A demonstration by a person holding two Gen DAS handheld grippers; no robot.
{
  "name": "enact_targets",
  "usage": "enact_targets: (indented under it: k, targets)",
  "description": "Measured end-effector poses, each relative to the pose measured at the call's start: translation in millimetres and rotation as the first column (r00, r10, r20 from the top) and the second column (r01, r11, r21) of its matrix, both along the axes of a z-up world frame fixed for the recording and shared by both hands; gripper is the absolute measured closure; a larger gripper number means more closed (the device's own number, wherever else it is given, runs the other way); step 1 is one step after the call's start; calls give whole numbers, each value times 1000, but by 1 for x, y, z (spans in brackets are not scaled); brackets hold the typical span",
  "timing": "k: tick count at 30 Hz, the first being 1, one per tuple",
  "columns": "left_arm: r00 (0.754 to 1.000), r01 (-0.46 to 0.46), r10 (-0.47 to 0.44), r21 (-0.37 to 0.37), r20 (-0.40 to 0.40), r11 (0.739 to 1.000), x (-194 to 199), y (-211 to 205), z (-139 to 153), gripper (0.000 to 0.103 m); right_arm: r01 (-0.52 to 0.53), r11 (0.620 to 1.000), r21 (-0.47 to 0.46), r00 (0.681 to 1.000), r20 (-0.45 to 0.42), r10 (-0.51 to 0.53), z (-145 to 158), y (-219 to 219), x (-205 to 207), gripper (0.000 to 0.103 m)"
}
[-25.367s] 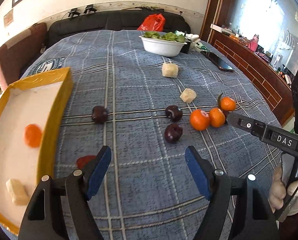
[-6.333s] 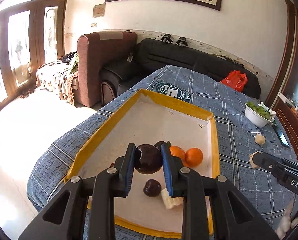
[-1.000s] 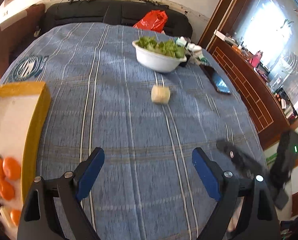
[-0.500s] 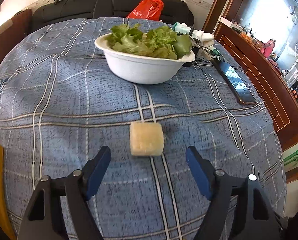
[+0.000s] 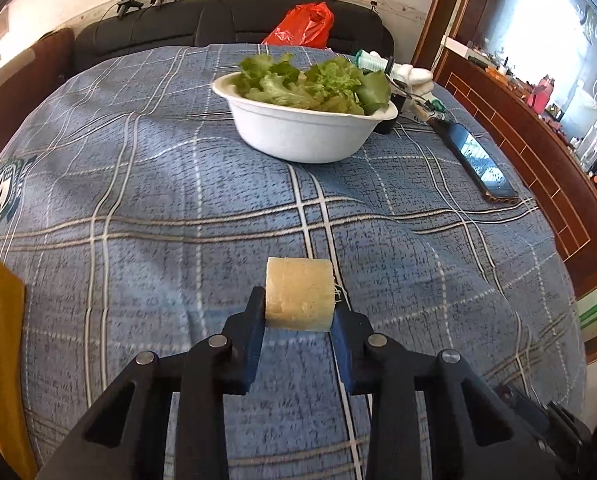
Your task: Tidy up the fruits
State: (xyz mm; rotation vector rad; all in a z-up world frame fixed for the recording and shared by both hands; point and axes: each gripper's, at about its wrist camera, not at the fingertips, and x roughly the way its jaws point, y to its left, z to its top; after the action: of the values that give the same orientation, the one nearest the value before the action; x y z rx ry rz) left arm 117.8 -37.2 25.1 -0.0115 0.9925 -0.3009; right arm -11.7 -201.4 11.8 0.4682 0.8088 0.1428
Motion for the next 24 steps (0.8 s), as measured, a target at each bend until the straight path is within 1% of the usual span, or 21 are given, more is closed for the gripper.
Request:
enact_targets:
  k: [3,10,13,16,21,24]
  targets:
    - [1000,2,-2,-13,14,1000,-22,12,11,73,2,1000,-3,1000,2,-2,0,0,0,70]
    - [995,-14,15,-9,95,1000,-79,35,41,73,11,1000,-17,1000,8,-11,0,-1,-2,70]
    - [992,-42,45,-28,116,999,-104,54,50,73,20,1000,-17,1000,3,-20,-1,-2,-1,70]
    - [982,-91,91,-4,164,996,-128,70,57,73,31,1000,-5,1000,-1,-31,-3,-5,-1,70]
    - [965,-154,151,-2,212,988,-167,102,63,73,39,999,35,999,-22,-38,-7,-10,0,70]
    - [959,-179,181,-28,220,983,-187,124,69,73,20,1000,20,999,-38,-19,-8,-6,2,70]
